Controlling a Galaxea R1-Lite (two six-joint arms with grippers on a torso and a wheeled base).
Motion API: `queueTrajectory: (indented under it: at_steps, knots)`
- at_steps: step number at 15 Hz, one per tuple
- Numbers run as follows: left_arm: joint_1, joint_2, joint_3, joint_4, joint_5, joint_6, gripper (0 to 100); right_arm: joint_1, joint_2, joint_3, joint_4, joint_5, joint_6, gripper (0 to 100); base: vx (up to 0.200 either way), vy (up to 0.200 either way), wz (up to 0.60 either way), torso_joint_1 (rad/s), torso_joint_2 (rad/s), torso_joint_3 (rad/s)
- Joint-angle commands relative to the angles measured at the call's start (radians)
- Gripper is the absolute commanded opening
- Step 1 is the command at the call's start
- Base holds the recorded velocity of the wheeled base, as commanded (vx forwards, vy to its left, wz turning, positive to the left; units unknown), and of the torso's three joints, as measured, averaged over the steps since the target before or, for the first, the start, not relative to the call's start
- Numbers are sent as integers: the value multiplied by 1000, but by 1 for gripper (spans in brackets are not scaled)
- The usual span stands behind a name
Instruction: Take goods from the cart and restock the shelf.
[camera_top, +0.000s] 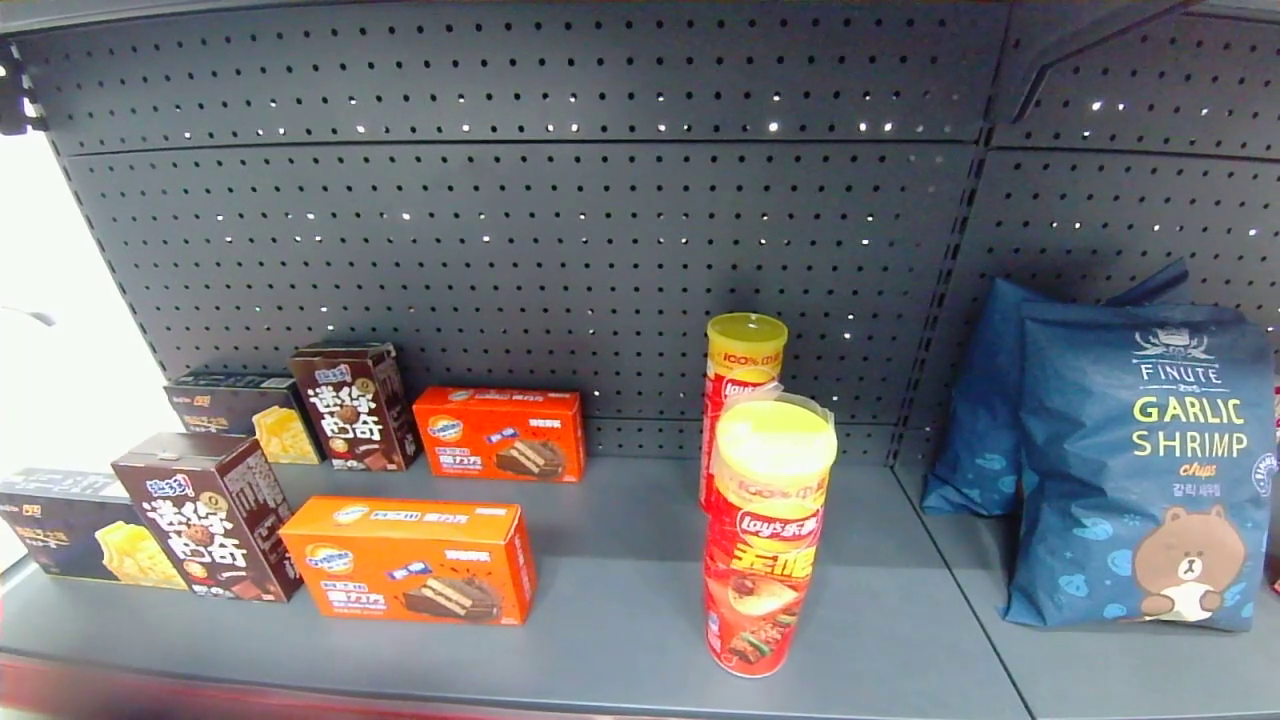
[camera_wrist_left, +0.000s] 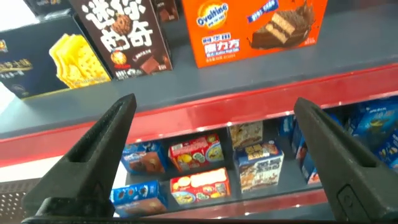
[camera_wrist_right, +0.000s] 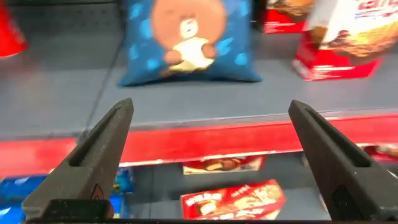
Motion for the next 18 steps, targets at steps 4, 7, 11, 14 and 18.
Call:
queueTrajectory:
  at_steps: [4, 7, 11, 14, 18]
  knots:
    - [3, -51, 2, 11, 0, 1, 100, -2, -36, 12, 29, 33, 4, 100, 0, 0, 0, 0, 0, 0]
    - [23, -28, -3, 27, 34, 1, 100, -2, -37, 12, 29, 33, 4, 100, 0, 0, 0, 0, 0, 0]
    - [-8, -30, 56, 13, -64, -10, 100, -2, -36, 12, 29, 33, 4, 100, 0, 0, 0, 0, 0, 0]
    - [-43, -91, 80, 11, -216, -39, 100, -2, -36, 12, 29, 33, 4, 100, 0, 0, 0, 0, 0, 0]
    - [147, -135, 96, -30, -179, -67, 100, -2, -37, 12, 29, 33, 4, 100, 0, 0, 0, 0, 0, 0]
